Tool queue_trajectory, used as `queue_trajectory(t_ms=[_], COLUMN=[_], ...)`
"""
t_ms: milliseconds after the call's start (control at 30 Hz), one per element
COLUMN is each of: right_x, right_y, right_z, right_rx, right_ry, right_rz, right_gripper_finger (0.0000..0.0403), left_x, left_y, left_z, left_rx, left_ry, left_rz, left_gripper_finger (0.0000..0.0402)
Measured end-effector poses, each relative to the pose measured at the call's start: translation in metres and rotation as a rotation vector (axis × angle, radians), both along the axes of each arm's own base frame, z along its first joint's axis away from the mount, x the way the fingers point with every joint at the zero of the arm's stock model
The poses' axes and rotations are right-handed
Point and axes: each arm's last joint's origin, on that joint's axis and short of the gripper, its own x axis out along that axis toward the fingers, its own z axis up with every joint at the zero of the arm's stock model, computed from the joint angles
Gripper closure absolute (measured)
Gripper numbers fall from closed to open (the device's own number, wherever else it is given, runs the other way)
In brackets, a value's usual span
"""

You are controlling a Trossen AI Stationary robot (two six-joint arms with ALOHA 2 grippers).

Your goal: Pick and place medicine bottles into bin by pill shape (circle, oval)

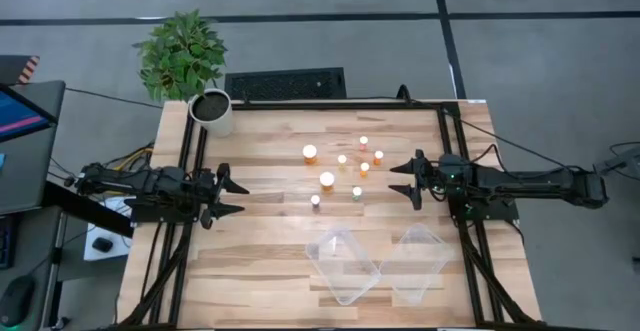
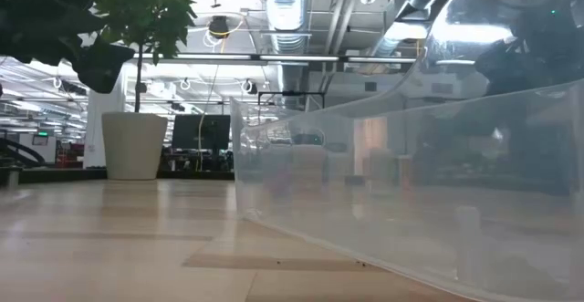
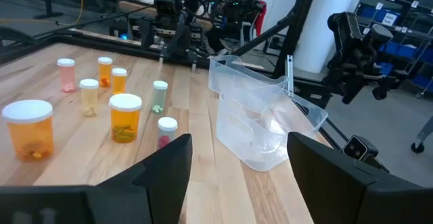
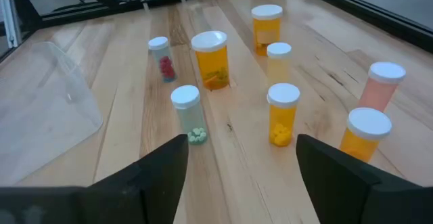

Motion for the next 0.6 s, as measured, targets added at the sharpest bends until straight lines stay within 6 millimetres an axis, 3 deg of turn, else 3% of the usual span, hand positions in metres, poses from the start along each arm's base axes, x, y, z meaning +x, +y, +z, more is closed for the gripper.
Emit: queue_trajectory(t_ms=[600], right_x=[0.0000], right_y=[0.0000], right_z=[0.0000], right_rx=[0.000], right_ry=[0.000], right_rz=[0.000], right_gripper_finger=[0.0117], left_x=[0.0002], left_y=[0.0018], left_z=[0.0006], left_rx=[0.005], left_ry=[-0.006], left_rz=[0.062], left_gripper_finger=[0.0166])
